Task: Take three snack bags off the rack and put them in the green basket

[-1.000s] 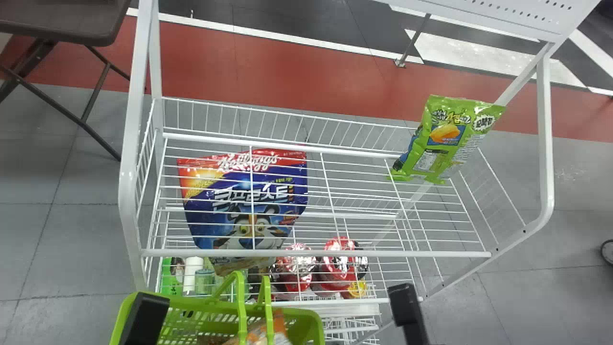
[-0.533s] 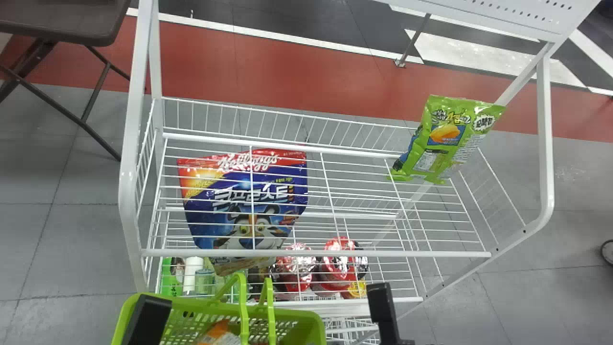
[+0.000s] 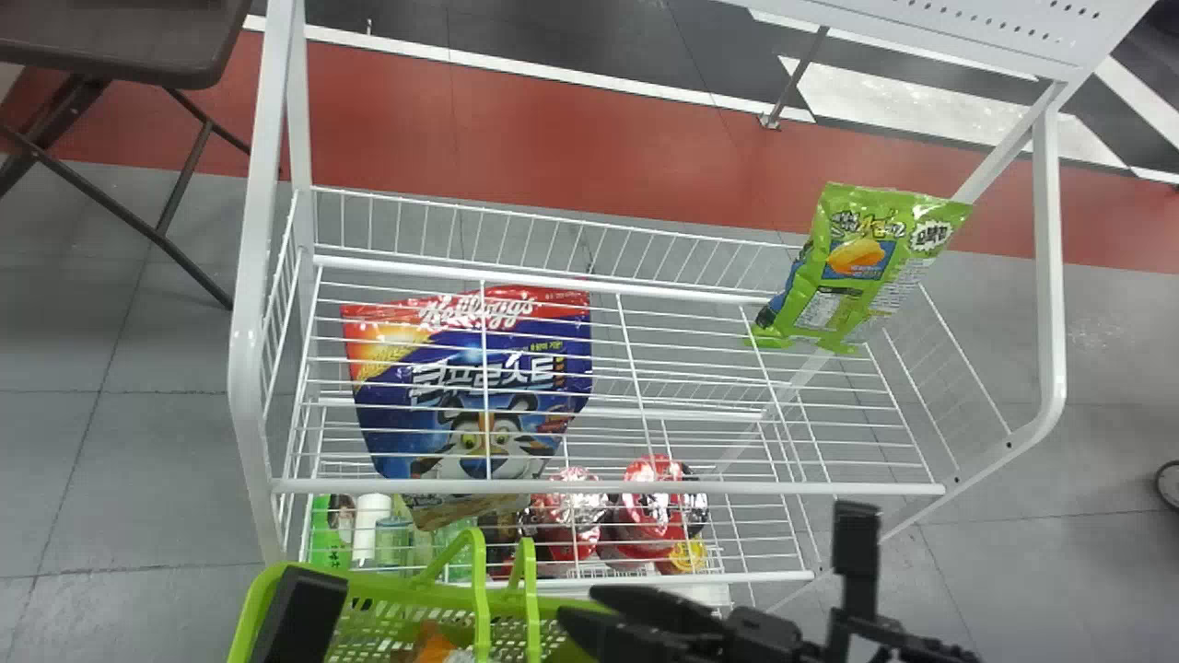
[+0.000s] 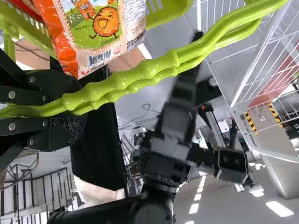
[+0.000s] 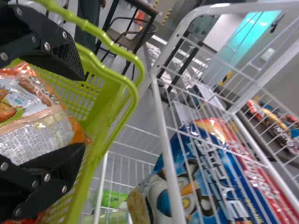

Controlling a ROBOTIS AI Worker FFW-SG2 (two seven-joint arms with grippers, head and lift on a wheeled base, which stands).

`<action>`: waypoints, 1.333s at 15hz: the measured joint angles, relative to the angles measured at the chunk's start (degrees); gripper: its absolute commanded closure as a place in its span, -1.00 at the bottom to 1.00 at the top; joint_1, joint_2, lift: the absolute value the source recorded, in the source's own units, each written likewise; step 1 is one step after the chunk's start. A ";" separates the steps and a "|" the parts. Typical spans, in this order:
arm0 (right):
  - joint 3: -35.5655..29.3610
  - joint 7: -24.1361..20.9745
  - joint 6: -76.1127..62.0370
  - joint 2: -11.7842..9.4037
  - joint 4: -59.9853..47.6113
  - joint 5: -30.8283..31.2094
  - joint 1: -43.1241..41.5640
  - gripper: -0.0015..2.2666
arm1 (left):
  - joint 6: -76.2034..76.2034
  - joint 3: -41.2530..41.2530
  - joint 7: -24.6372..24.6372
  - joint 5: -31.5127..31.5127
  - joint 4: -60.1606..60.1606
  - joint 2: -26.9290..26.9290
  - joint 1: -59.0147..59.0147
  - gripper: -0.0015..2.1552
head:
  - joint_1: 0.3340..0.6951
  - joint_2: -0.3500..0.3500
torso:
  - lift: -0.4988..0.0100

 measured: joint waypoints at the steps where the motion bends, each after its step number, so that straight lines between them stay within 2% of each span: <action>1: -1.93 0.43 -3.17 0.96 -1.03 -0.95 0.32 -0.94 | 0.00 -0.08 0.05 0.03 0.00 0.00 0.00 0.35 | 1.00 -1.00 | 0.86; 3: -5.02 -0.54 -12.13 3.31 -3.22 -2.50 1.06 -0.94 | -0.26 -0.17 0.22 0.04 0.24 -0.01 0.00 0.35 | 1.00 -1.00 | 0.86; 5: -6.22 -6.24 -25.08 4.19 -5.51 -3.71 2.33 -0.94 | -1.05 -0.36 0.75 -0.03 0.63 -0.05 0.00 0.35 | 1.00 -1.00 | 0.86; 6: -5.83 -10.76 -29.83 4.26 -6.56 -3.87 2.97 -0.94 | -1.28 -0.55 0.87 -0.15 0.72 -0.05 0.00 0.35 | 1.00 -1.00 | 0.86; 9: 0.01 -30.27 -37.05 4.31 -10.72 -1.23 5.75 -0.94 | -1.73 -0.90 0.88 -0.68 1.19 -0.15 -0.05 0.35 | 1.00 -1.00 | 0.86; 11: 6.97 -42.56 -40.37 4.31 -12.66 4.50 7.18 -0.94 | -2.14 -0.85 0.86 -0.73 1.60 -0.17 -0.09 0.35 | 1.00 -1.00 | 0.86; 12: 10.45 -46.80 -42.75 4.31 -13.17 8.05 7.62 -0.94 | -2.41 -0.83 0.84 -0.73 1.73 -0.17 -0.09 0.35 | 1.00 -1.00 | 0.86; 13: 13.94 -48.85 -45.26 4.31 -13.42 11.47 7.94 -0.94 | -2.84 -0.82 0.62 -0.74 1.87 -0.17 -0.03 0.35 | 1.00 -1.00 | 0.86; 15: 17.23 -48.46 -46.76 4.31 -13.53 13.92 8.07 -0.94 | -3.41 -0.75 0.20 -0.73 1.98 -0.12 0.40 0.35 | 1.00 -1.00 | 0.86; 20: 17.02 -45.24 -42.09 4.31 -14.68 13.80 7.98 -0.94 | -4.20 -0.39 -0.02 -0.73 1.95 -0.07 0.95 0.35 | 1.00 -1.00 | 0.86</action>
